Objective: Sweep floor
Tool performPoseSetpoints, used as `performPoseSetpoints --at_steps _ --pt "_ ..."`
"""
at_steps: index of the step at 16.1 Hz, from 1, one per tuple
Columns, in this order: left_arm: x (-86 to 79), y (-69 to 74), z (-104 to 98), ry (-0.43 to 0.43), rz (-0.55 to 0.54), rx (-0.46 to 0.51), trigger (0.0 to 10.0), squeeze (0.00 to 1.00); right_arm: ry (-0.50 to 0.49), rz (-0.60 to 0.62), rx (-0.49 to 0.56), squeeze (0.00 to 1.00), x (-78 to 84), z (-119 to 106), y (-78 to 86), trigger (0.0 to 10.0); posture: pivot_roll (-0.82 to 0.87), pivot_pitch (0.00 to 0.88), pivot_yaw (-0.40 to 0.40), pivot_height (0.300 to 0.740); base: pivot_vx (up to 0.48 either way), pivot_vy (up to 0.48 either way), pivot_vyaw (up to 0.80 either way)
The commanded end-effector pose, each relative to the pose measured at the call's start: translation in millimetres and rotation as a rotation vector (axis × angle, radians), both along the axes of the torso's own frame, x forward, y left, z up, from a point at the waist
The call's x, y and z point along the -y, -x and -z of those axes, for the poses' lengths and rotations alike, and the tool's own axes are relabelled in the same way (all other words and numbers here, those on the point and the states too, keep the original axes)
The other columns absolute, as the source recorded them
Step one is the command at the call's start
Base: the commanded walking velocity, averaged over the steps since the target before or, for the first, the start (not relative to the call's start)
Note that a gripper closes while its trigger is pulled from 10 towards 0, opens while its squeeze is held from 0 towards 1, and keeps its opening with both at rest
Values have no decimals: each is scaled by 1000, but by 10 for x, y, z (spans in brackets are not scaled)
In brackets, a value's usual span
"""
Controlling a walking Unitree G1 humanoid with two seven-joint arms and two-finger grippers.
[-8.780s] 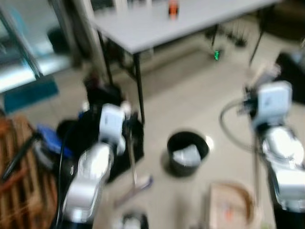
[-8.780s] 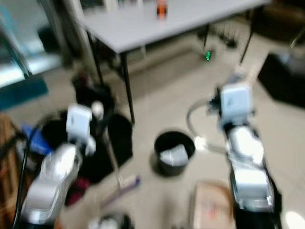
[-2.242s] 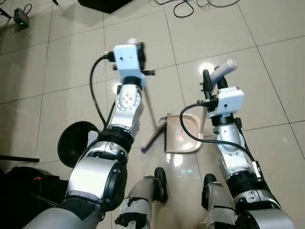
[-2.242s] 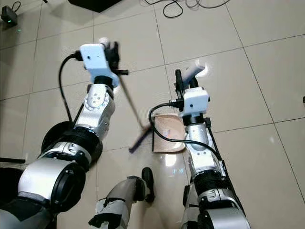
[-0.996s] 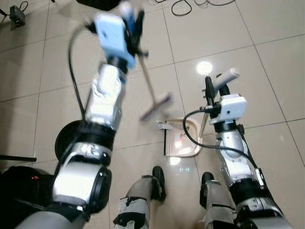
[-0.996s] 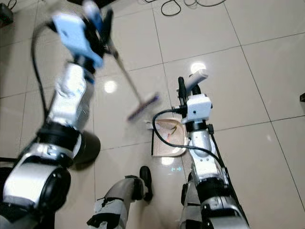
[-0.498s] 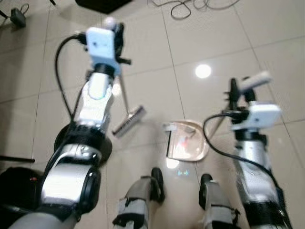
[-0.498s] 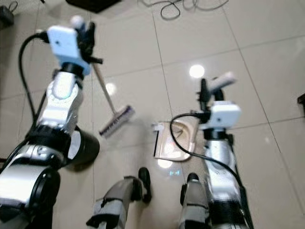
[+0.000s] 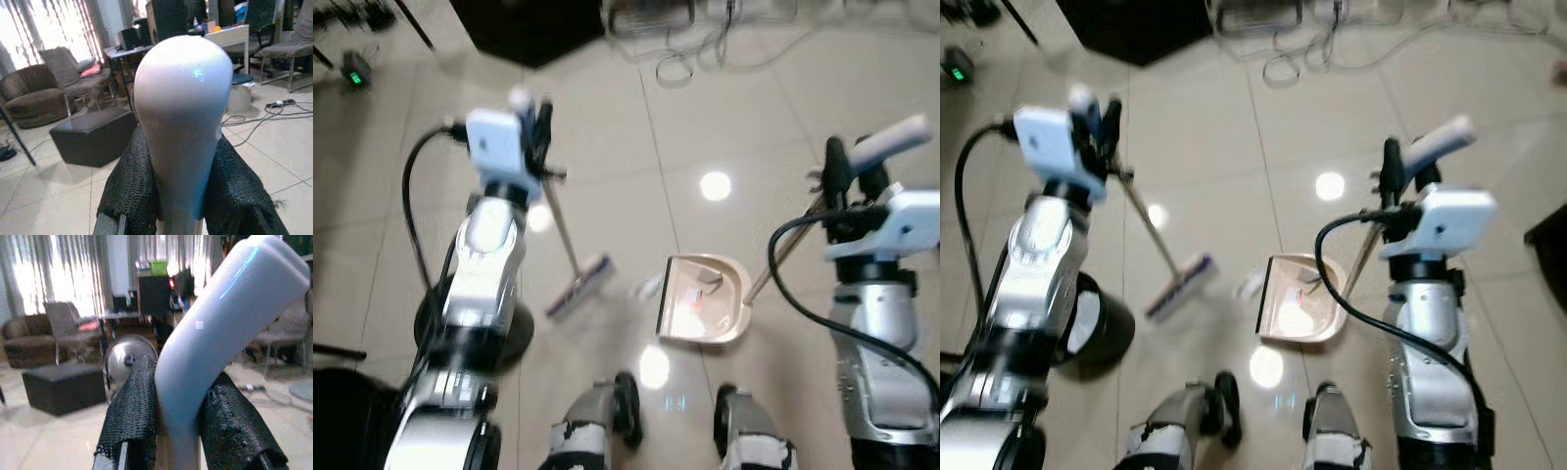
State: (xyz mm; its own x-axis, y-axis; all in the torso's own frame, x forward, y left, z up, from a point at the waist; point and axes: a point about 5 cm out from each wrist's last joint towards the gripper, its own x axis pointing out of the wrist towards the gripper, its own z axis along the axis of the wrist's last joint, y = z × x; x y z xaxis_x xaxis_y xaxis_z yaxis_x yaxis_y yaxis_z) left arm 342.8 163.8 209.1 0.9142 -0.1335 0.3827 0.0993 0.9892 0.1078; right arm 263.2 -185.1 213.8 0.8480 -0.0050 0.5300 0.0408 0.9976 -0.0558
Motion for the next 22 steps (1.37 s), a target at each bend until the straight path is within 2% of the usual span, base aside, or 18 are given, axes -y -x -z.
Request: performPoseSetpoints --at_steps 1,3,5,6,7,9,12,15,19,22 --pt "-78 108 -48 -16 -9 15 10000 0 -35 -52 43 0 -66 -165 48 10000 -23 126 128 740 0 0 0" --pt "-166 246 15 -29 -59 -30 10000 0 -82 -99 17 0 -97 -273 32 10000 -22 107 120 740 0 0 0" --pt "-221 423 108 -91 -111 -108 10000 0 -131 -154 -22 0 -140 -394 11 10000 -25 90 118 740 0 0 0" --pt "-230 459 130 -112 -125 -127 10000 0 -130 -159 -24 0 -148 -426 10 10000 -25 90 118 740 0 0 0" --pt "-214 547 196 -144 -115 -155 10000 0 -153 -167 -14 0 -149 -498 -6 10000 -26 75 118 740 0 0 469" --pt "-157 694 346 -137 -60 -220 10000 0 -127 -181 -15 0 -174 -597 -46 10000 -33 61 122 740 0 0 800" --pt "-112 786 427 -133 -45 -279 10000 0 -109 -208 -24 0 -196 -731 -69 10000 -38 45 111 740 0 0 800" --pt "-49 812 426 -147 -35 -264 10000 0 -101 -263 -29 0 -229 -856 -107 10000 -24 39 85 740 0 0 800" --pt "22 840 435 -131 -7 -282 10000 0 -167 -285 -24 0 -217 -959 -147 10000 -21 43 75 740 0 0 800" --pt "49 808 432 -144 7 -260 10000 0 -189 -297 -23 0 -210 -1026 -183 10000 -23 47 55 740 0 0 800"
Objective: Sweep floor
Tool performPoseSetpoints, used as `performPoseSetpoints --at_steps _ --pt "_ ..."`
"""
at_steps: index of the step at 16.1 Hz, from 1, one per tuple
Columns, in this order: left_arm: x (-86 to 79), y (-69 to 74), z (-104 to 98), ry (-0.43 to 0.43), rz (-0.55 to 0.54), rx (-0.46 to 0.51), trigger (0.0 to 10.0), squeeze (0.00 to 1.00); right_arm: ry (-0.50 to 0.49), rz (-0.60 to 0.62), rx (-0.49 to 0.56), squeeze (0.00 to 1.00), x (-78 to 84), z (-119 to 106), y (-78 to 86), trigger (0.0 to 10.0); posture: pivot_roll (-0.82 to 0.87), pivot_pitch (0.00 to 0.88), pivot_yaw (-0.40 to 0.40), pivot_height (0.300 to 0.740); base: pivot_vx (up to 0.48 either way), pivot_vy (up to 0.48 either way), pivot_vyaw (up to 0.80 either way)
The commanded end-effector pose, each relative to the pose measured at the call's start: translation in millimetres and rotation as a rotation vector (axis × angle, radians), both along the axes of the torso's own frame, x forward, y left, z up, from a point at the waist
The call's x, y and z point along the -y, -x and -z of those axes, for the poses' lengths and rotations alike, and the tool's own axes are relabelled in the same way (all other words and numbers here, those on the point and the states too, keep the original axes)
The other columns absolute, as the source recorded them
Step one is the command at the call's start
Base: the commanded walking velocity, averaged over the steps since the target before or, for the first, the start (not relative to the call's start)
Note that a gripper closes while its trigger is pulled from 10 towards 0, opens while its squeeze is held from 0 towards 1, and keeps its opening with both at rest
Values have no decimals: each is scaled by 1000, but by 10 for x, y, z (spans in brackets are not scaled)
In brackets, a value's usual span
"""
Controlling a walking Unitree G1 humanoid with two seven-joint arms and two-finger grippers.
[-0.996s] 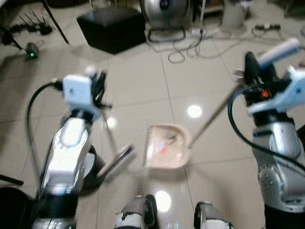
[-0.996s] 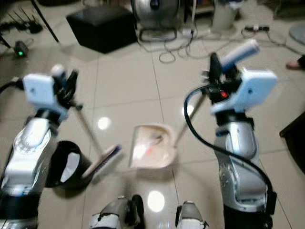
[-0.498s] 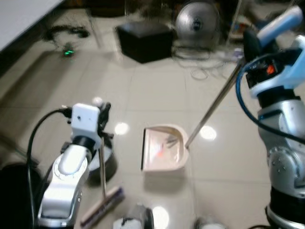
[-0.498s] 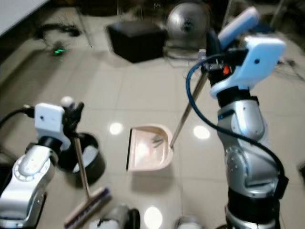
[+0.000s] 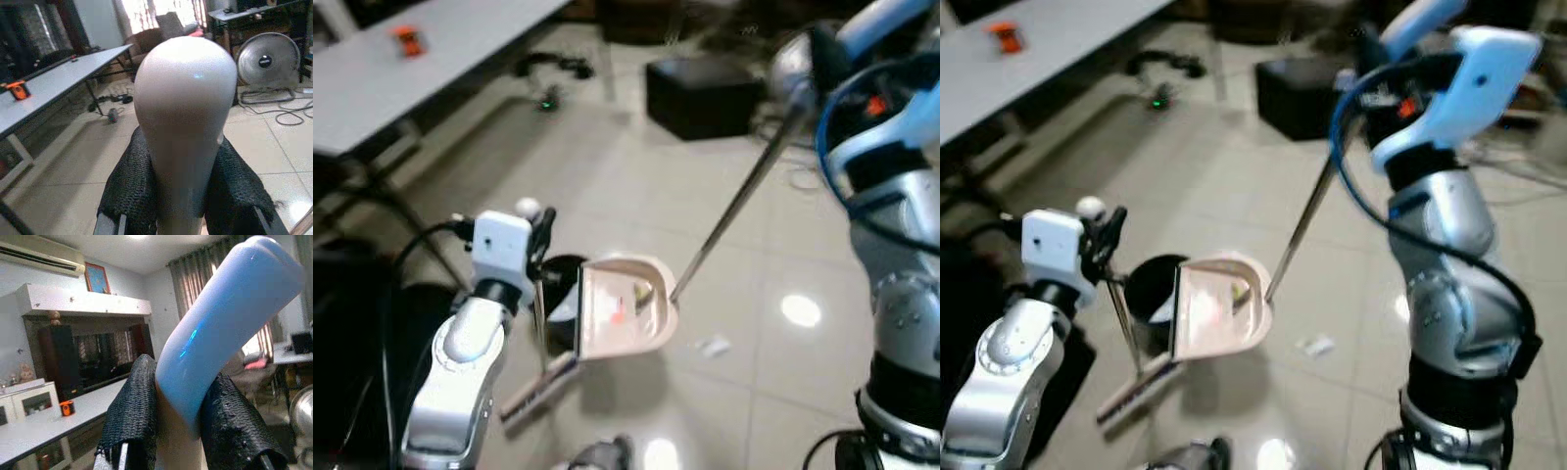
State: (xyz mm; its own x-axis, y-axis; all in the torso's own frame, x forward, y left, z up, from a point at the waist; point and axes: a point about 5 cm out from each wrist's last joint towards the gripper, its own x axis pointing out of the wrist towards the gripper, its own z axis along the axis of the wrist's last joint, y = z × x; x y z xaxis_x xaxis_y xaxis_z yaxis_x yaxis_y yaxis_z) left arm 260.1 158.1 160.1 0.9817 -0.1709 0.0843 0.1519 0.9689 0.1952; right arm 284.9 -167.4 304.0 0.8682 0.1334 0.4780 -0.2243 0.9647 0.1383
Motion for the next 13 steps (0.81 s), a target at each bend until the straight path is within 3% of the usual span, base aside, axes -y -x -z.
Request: performPoseSetpoints --at_steps 1,7,9,13 --pt "1 -31 -64 -18 6 36 10000 0 -9 -22 53 0 -31 -134 25 10000 -23 48 51 740 0 0 800" --pt "33 -83 -106 -14 0 55 10000 0 -66 -18 47 0 7 -158 -17 10000 -17 53 41 740 419 0 0" --pt "29 -96 -104 -19 2 56 10000 0 -45 -7 52 0 6 -167 -26 10000 -16 55 52 740 480 0 0" --pt "18 -127 -111 -22 -3 58 10000 0 -40 -9 53 0 4 -173 -42 10000 -12 51 55 740 480 0 636"
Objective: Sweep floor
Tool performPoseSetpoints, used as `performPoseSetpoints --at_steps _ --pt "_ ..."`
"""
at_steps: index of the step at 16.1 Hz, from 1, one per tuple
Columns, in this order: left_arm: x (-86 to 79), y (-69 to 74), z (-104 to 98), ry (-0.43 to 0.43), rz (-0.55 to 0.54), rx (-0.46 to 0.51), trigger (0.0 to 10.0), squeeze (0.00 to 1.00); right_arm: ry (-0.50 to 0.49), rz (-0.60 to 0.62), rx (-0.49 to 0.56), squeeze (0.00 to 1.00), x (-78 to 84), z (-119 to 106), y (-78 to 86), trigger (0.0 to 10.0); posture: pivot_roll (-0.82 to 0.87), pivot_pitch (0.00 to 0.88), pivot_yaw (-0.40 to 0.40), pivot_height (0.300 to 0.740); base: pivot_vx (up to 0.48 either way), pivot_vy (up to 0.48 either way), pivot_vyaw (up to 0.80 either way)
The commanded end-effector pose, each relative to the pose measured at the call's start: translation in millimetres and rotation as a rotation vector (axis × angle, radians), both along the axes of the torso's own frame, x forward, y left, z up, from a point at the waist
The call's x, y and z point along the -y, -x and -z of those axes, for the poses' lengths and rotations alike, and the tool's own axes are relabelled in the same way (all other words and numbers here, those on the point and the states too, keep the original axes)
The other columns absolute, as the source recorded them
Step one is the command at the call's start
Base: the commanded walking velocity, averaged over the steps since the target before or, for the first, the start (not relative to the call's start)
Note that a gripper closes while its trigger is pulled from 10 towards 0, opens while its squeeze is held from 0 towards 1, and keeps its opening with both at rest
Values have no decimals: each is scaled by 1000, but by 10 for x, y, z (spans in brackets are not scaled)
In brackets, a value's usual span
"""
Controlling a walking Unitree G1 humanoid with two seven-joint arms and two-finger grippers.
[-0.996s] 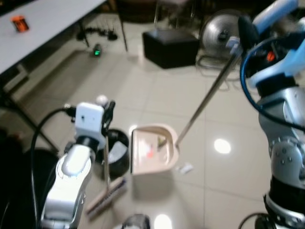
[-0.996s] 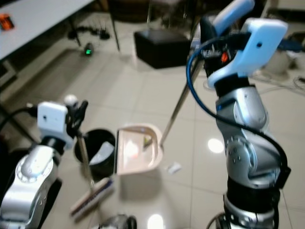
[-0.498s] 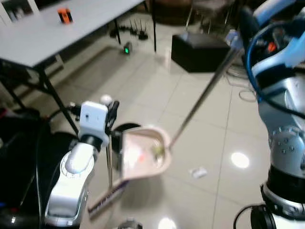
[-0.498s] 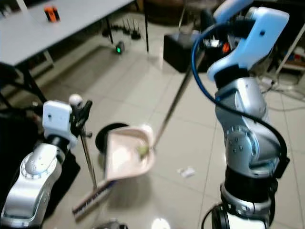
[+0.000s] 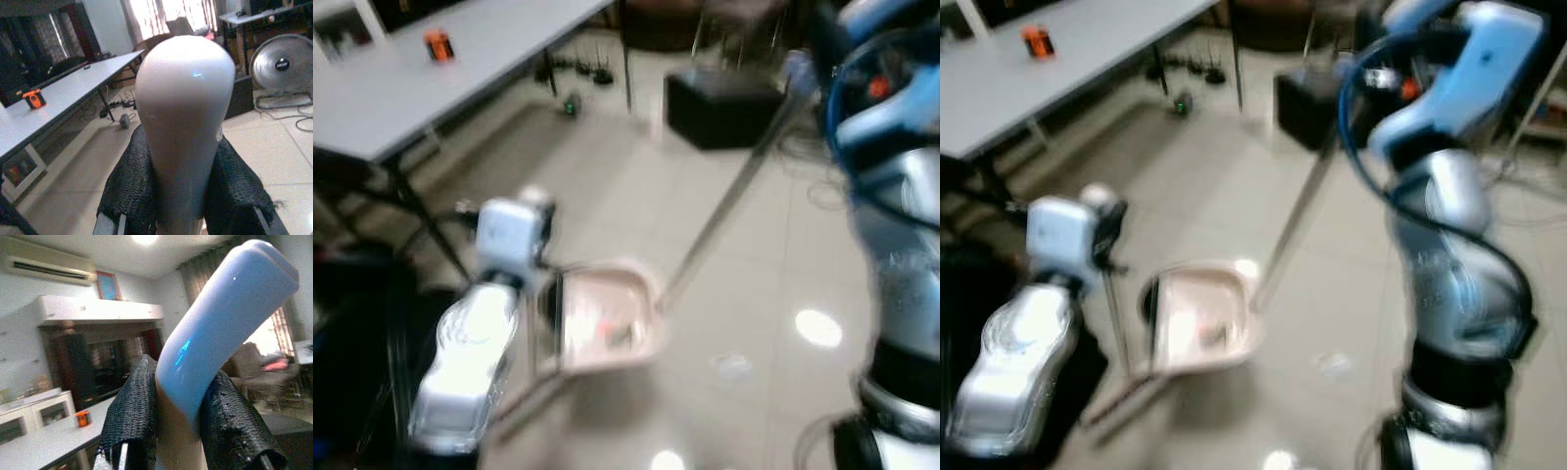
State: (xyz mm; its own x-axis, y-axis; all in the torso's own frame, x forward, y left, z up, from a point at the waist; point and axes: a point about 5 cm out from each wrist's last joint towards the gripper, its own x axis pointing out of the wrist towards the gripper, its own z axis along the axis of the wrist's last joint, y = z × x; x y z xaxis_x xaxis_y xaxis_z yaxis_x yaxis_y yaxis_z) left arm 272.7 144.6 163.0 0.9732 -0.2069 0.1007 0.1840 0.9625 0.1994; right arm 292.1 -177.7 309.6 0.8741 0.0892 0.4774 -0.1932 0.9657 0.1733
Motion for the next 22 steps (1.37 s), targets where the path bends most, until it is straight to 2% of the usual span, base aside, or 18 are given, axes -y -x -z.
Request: performPoseSetpoints --at_steps 1,3,13,17,22 --pt "-119 -3 -82 -19 -40 42 10000 0 -4 -39 60 0 -98 -117 29 10000 -12 51 55 740 480 0 725" --pt "-122 -1 -78 -19 -42 43 10000 0 -13 -39 66 0 -93 -121 30 10000 -12 48 54 740 480 0 697" --pt "-121 7 -54 -15 -41 38 10000 0 -52 16 69 0 22 -100 34 10000 -18 52 60 740 477 0 0" --pt "-122 19 -28 -27 -44 34 10000 0 -54 78 72 0 123 -74 40 10000 -17 52 61 740 0 0 0" --pt "-137 28 1 -34 -42 18 10000 0 77 74 117 0 51 -79 42 10000 -12 49 63 740 0 0 0"
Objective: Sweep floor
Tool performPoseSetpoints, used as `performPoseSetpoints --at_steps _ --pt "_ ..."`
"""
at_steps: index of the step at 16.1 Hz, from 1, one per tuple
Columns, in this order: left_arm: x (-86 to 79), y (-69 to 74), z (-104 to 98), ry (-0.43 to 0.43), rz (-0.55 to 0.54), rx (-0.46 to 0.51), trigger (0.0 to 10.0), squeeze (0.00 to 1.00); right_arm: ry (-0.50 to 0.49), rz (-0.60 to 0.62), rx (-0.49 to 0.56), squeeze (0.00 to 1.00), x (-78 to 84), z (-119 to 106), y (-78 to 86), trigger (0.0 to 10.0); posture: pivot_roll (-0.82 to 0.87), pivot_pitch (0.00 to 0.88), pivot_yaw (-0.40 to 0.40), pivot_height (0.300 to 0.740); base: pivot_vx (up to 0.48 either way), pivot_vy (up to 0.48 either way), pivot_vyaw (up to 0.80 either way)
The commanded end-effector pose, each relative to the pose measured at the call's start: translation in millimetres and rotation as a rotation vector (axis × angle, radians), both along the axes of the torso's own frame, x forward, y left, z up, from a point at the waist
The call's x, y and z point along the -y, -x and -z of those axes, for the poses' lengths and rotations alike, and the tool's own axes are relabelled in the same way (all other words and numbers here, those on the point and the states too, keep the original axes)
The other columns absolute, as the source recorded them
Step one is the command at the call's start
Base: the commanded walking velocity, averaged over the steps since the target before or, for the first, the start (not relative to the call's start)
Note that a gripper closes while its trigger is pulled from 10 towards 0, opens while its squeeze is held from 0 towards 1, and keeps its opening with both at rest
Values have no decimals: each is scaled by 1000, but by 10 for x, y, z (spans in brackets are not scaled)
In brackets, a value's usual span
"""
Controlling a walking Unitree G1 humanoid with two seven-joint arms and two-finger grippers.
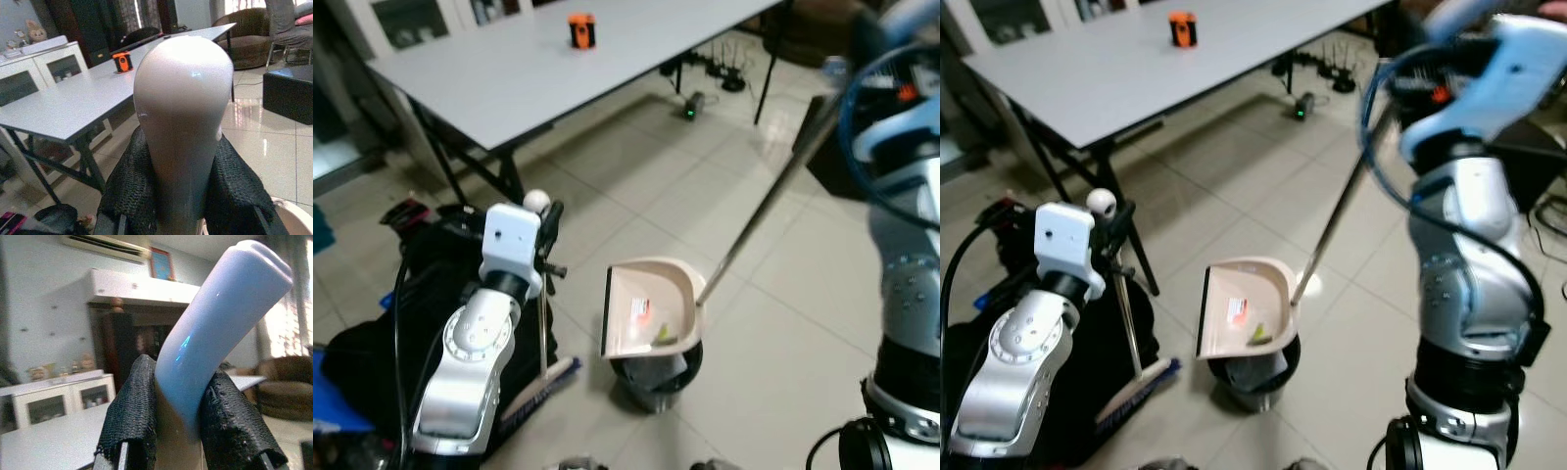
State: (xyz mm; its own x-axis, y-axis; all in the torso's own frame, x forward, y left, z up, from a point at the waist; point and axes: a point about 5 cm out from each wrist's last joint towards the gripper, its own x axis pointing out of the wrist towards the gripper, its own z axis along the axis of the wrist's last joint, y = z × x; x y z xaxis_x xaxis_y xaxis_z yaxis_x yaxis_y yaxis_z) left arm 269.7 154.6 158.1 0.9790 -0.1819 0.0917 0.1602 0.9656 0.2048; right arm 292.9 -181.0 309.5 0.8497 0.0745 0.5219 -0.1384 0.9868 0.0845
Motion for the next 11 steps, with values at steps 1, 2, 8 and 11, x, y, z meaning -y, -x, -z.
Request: performPoseSetpoints --at_steps 1,2,8,11 --pt "-34 1 -48 -28 -14 27 10000 0 33 10 68 0 -3 -82 54 10000 -12 49 63 740 0 0 0" --pt "-28 2 -47 -29 -11 28 10000 0 106 6 89 0 -60 -82 64 10000 -13 47 66 740 0 0 0" --pt "-5 -10 -47 -31 -2 32 10000 0 471 -210 174 0 -774 291 189 10000 -8 38 69 740 0 0 0" --pt "-10 -10 -50 -35 -4 34 10000 0 548 -283 200 0 -995 433 274 10000 -6 37 68 740 0 0 0"
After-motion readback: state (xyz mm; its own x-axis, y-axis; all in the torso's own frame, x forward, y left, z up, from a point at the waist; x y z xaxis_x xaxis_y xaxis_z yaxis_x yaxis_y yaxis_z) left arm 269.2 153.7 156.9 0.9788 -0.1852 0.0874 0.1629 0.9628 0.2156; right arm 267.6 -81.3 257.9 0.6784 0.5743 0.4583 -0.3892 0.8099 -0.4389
